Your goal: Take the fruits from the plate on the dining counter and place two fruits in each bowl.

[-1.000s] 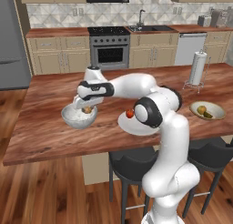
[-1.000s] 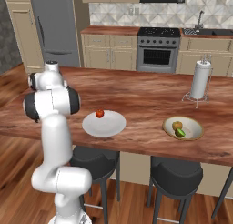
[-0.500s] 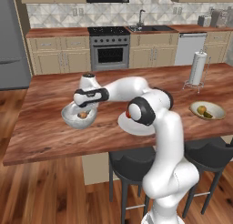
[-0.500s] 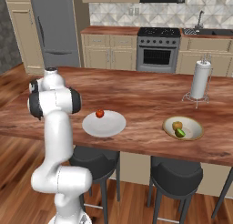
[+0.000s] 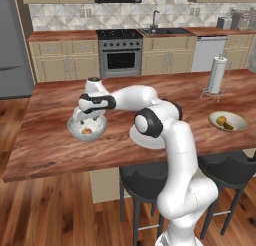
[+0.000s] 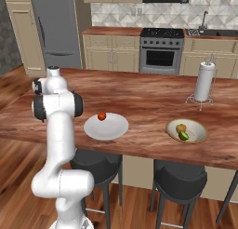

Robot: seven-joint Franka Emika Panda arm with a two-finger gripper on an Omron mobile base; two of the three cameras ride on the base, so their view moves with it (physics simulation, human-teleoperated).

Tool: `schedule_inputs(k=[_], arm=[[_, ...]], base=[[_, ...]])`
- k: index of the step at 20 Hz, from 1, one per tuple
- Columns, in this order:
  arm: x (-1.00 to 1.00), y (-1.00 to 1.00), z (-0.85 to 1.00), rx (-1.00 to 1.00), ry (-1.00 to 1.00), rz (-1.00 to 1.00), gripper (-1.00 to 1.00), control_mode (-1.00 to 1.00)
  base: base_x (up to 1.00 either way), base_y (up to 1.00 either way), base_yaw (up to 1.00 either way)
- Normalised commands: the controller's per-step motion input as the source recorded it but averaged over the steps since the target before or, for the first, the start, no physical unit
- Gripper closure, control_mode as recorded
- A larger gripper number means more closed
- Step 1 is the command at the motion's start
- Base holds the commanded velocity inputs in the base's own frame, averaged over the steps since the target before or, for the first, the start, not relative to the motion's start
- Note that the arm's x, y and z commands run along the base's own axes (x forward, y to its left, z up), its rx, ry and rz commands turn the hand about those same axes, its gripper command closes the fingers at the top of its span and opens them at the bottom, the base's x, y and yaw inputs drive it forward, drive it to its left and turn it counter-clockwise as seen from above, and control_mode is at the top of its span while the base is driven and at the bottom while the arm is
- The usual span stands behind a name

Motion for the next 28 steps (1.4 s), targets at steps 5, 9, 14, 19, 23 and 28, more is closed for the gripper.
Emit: schedule_inputs(k=[5, 9, 14, 19, 23, 28], arm=[[-0.28, -0.05, 0.15, 0.00, 0.00, -0.10, -1.00, -1.00], [-0.63, -0.53, 0.64, 0.00, 0.01, -0.15, -1.00, -1.00], [-0.59, -0.91, 0.49, 0.00, 0.00, -0.17, -1.00, -1.00], [-0.87, -1.00, 0.08, 0.00, 0.00, -0.12, -1.00, -1.00], [-0.96, -1.00, -0.03, 0.00, -0.01, -0.10, -1.00, -1.00], [-0.18, -1.00, 0.03, 0.00, -0.03, -0.13, -1.00, -1.00]], base=[[0.00, 0.00, 0.00], [0.00, 0.00, 0.00], [0.00, 0.00, 0.00], [0.00, 0.00, 0.00], [0.00, 0.00, 0.00], [0.00, 0.00, 0.00]])
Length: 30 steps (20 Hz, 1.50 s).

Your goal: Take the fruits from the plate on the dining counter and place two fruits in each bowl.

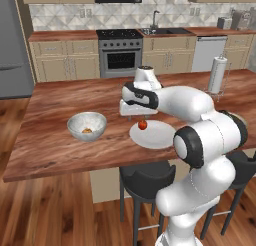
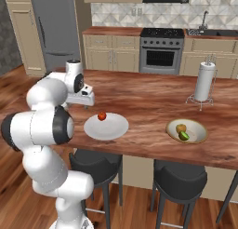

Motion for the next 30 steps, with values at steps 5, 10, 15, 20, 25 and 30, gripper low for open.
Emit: schedule_inputs(k=[5, 10, 15, 20, 25, 30], arm=[[0.15, -0.96, 0.00, 0.00, 0.00, -0.11, -1.00, -1.00], [0.68, -0.15, 0.00, 0.00, 0.00, -0.08, -1.00, -1.00], [0.53, -0.16, -0.18, 0.00, 0.00, 0.00, -1.00, -1.00], [0.15, -0.41, -0.30, 0.00, 0.00, 0.00, -1.00, -1.00], [0.12, -0.02, -0.51, 0.00, 0.00, 0.00, -1.00, -1.00], [0.14, 0.02, -0.42, 0.00, 0.00, 0.00, -1.00, -1.00]], base=[[0.00, 0.00, 0.00], [0.00, 0.00, 0.00], [0.00, 0.00, 0.00], [0.00, 0.00, 0.00], [0.00, 0.00, 0.00], [0.00, 0.00, 0.00]])
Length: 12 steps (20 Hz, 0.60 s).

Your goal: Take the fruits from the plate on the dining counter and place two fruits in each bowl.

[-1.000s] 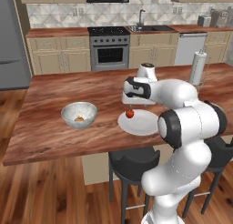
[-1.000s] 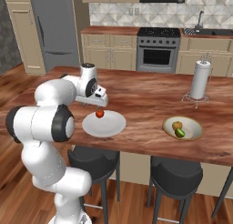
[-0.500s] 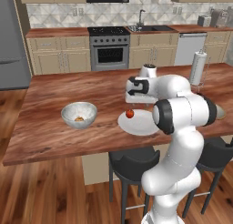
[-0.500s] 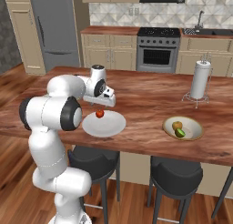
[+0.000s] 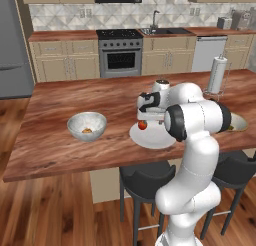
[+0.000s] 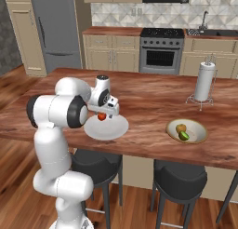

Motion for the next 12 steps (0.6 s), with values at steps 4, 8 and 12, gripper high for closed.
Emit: schedule_inputs(k=[4, 8, 12], arm=[[0.28, 0.10, -0.13, 0.00, 0.00, 0.00, -1.00, -1.00], [0.19, 0.08, 0.00, 0.00, 0.00, 0.00, -1.00, -1.00], [0.14, 0.01, -0.01, 0.00, 0.00, 0.00, -1.00, -1.00]], base=[[0.00, 0.00, 0.00], [0.00, 0.00, 0.00], [0.00, 0.00, 0.00]])
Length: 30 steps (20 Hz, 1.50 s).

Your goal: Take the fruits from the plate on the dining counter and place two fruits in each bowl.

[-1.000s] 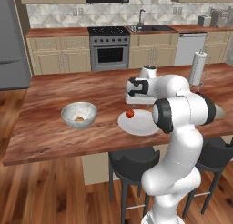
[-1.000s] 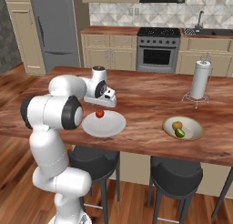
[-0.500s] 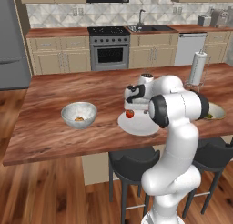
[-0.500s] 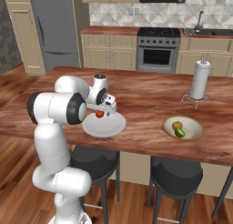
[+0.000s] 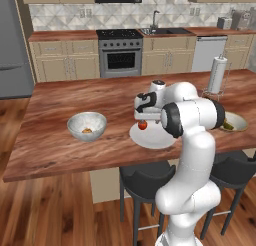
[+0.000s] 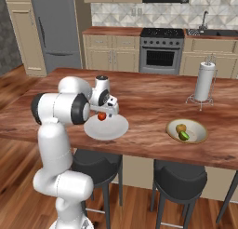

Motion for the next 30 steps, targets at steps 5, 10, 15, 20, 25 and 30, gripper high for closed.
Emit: schedule_inputs(k=[5, 10, 15, 20, 25, 30], arm=[[0.14, 0.04, -0.08, 0.00, 0.00, 0.00, -1.00, -1.00], [0.16, 0.17, -0.17, 0.00, 0.00, 0.00, -1.00, -1.00], [0.29, 0.20, -0.04, 0.00, 0.00, 0.00, -1.00, -1.00], [0.27, 0.06, -0.10, 0.00, 0.00, 0.00, -1.00, -1.00], [0.01, 0.00, -0.36, 0.00, 0.00, 0.00, -1.00, -1.00], [0.00, 0.00, -0.32, 0.00, 0.00, 0.00, -1.00, -1.00]], base=[[0.00, 0.00, 0.00], [0.00, 0.00, 0.00], [0.00, 0.00, 0.00], [0.00, 0.00, 0.00], [0.00, 0.00, 0.00], [0.00, 0.00, 0.00]])
